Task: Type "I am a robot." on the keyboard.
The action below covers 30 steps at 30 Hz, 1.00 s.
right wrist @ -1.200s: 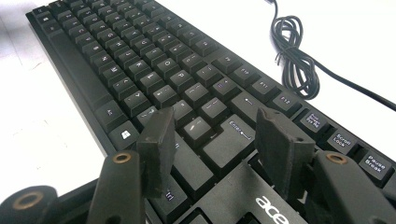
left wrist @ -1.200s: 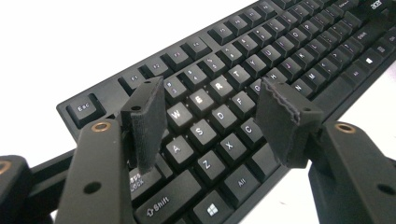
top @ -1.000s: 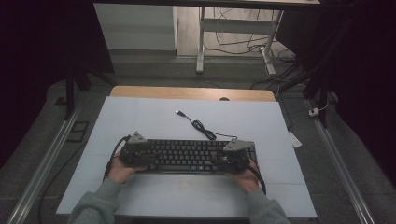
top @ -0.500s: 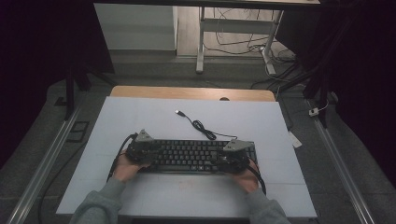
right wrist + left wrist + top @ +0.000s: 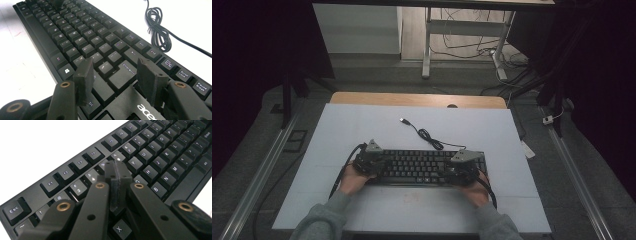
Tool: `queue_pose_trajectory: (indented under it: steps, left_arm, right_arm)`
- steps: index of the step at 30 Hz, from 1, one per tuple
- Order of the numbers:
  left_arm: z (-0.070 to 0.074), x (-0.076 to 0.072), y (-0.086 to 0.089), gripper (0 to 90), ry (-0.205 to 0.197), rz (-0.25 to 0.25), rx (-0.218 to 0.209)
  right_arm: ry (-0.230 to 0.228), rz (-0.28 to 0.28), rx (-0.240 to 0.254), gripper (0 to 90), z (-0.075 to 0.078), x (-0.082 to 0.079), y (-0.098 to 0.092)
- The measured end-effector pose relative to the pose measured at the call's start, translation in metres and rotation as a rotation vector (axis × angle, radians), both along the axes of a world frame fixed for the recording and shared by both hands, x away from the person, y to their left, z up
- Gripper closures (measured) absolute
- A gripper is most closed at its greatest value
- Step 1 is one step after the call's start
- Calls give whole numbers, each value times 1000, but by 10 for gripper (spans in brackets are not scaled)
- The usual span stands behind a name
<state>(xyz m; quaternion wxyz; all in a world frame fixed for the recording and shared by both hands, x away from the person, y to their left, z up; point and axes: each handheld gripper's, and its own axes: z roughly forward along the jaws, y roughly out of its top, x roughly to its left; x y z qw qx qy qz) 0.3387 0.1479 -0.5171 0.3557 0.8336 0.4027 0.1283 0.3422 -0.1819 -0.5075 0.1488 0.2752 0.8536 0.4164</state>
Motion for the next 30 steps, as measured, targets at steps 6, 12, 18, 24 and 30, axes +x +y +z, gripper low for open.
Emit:
queue_pose_trajectory:
  steps: [6,12,18,24,30]
  left_arm:
    - [-1,1,-1,888,1,5,6]
    - [-3,2,-2,888,3,3,13]
    - [-4,2,-2,888,-1,7,11]
    - [-6,2,-4,889,-3,10,22]
    - [-4,1,-4,888,-17,15,15]
  right_arm:
    - [1,-1,-1,480,0,0,0]
    - [2,0,-1,480,0,0,0]
    - [1,-1,-5,479,0,0,0]
    - [1,-1,-5,479,0,0,0]
    - [-1,0,-3,478,0,0,0]
